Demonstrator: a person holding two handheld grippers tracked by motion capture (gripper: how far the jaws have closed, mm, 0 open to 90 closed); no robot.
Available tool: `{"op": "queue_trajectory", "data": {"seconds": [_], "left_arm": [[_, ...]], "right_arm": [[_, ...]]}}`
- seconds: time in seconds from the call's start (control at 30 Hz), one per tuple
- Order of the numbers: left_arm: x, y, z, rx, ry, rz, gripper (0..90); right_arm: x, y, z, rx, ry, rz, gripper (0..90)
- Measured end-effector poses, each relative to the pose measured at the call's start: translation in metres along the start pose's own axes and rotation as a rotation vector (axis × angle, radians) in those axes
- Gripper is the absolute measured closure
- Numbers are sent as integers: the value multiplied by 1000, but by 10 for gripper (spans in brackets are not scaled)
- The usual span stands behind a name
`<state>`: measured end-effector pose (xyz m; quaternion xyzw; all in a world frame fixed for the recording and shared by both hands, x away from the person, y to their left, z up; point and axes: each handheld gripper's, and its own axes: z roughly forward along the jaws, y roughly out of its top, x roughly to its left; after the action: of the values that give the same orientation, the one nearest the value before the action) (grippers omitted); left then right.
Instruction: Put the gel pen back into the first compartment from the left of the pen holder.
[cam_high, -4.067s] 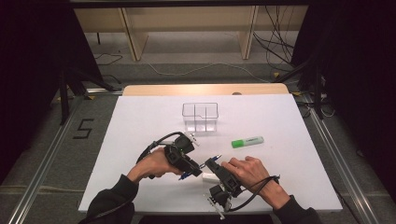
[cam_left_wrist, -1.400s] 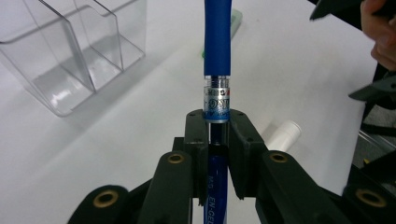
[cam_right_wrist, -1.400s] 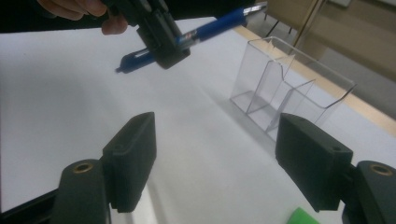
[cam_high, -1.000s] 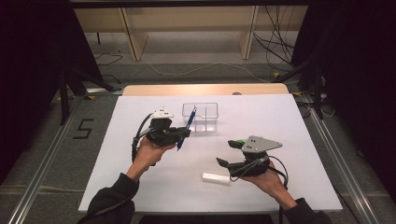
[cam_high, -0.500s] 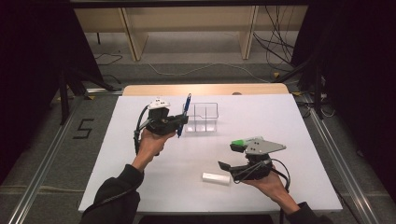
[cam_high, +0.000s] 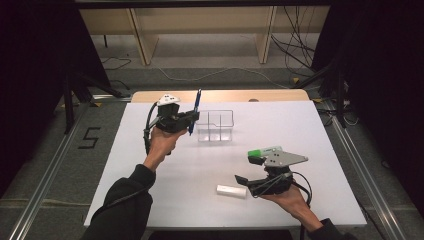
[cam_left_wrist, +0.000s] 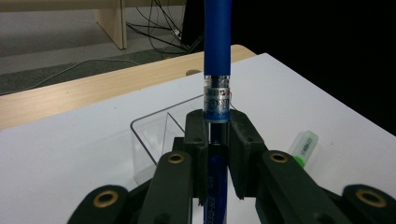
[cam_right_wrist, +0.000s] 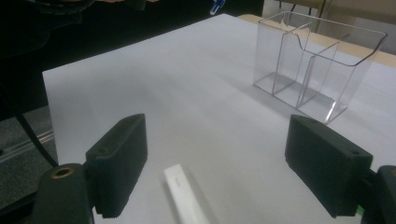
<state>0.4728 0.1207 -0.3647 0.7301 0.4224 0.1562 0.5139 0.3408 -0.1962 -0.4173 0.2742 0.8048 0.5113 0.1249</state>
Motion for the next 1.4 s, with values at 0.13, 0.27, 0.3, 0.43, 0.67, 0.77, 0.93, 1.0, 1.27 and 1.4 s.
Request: {"op": "queue_trajectory", "data": {"seconds": [0.13,0.27,0.3,0.43,0.67,0.77,0.93,1.0,1.27,1.4], "left_arm": [[1,5,4,-1,5,10,787],[2,10,9,-10,12,11,786],[1,10,11,-17,13,6,786],[1,12,17,-21,18,6,786],[5,15,30,-31,34,-8,786],[7,17,35,-29,40,-7,786],[6,20,42,-39,49,3,785],[6,20,44,-42,54,13,785],[8,21,56,-47,73,22,784],[9,20,63,-48,79,14,784]], "right_arm": [[0,-1,0,-9,9,15,209],[-1,-1,-1,-5,9,19,209],[-1,-1,-1,-6,10,19,209],[-1,-2,-2,-6,12,20,210],[-1,-3,-2,-6,13,14,213],[-1,-3,-2,0,14,19,214],[-1,-4,-1,2,21,12,215],[-1,-4,-1,0,21,12,215],[0,-4,-1,1,22,10,217],[-1,-5,0,1,26,13,217]]}}
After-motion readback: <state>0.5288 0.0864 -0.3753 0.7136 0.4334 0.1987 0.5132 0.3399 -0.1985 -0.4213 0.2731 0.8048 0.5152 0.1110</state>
